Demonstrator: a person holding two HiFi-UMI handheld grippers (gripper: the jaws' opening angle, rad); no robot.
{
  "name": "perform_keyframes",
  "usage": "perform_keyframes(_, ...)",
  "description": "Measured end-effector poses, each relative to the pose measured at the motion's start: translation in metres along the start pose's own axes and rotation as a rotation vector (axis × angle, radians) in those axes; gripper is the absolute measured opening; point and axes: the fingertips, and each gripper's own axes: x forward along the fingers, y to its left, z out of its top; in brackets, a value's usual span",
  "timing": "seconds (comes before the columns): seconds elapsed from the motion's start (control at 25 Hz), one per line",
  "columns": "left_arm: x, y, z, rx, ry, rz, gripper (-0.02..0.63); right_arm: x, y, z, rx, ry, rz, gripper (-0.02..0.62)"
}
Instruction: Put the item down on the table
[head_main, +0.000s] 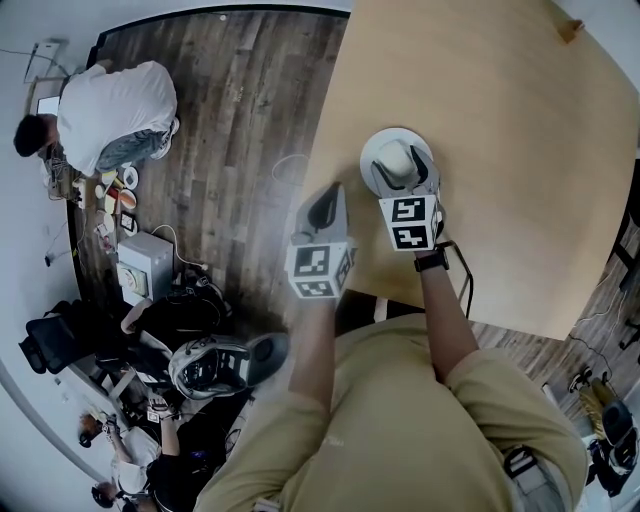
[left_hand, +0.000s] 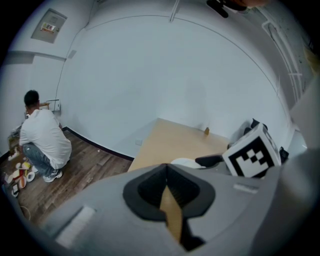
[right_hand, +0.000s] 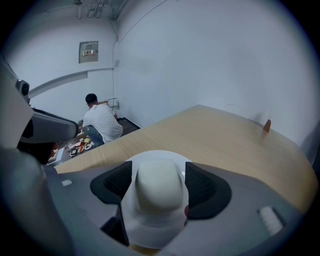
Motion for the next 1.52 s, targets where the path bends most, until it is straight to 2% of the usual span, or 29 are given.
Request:
perform_keyframes(0.28, -0.024, -0.008, 0.023, 0.028, -0.065, -0.011, 0.003, -0.047, 0.008, 0.016, 0.05, -0.087, -0.01, 0.326)
perform_keyframes(0.36, -0.035, -0.019, 0.031, 0.044, -0.088, -0.023, 0.003, -0.07, 0.01, 0.02, 0.083, -0.12, -0.014, 0.277)
perform_keyframes(0.48, -0.055, -0.035, 0.044, 0.069, -0.125, -0.047, 0.003, -0.106, 0.014, 0.036, 0.129, -0.2, -0.018, 0.251)
perform_keyframes(0.72, -0.093, -0.053, 0.086, 0.133, -0.24, -0.08, 0.003, -0.172, 0.018, 0.083, 0.09, -0.369, -0.071, 0.203)
perform_keyframes(0.92, -0.145, -0.065, 0.118, 0.19, -0.336, -0.1, 0.003, -0.239, 0.024, 0.109, 0.055, -0.486, -0.144, 0.151)
perform_keyframes(1.12, -0.193, -0.081, 0.143, 0.241, -0.412, -0.116, 0.003, -0.3, 0.023, 0.127, 0.052, -0.584, -0.222, 0.093)
perform_keyframes(1.36, -0.233, -0.097, 0.164, 0.268, -0.495, -0.134, 0.003, -0.353, 0.026, 0.139, 0.088, -0.681, -0.275, 0.008)
perform_keyframes(1.52, -0.244, -0.103, 0.163, 0.268, -0.521, -0.136, 0.003, -0.369, 0.025, 0.135, 0.083, -0.695, -0.297, 0.008)
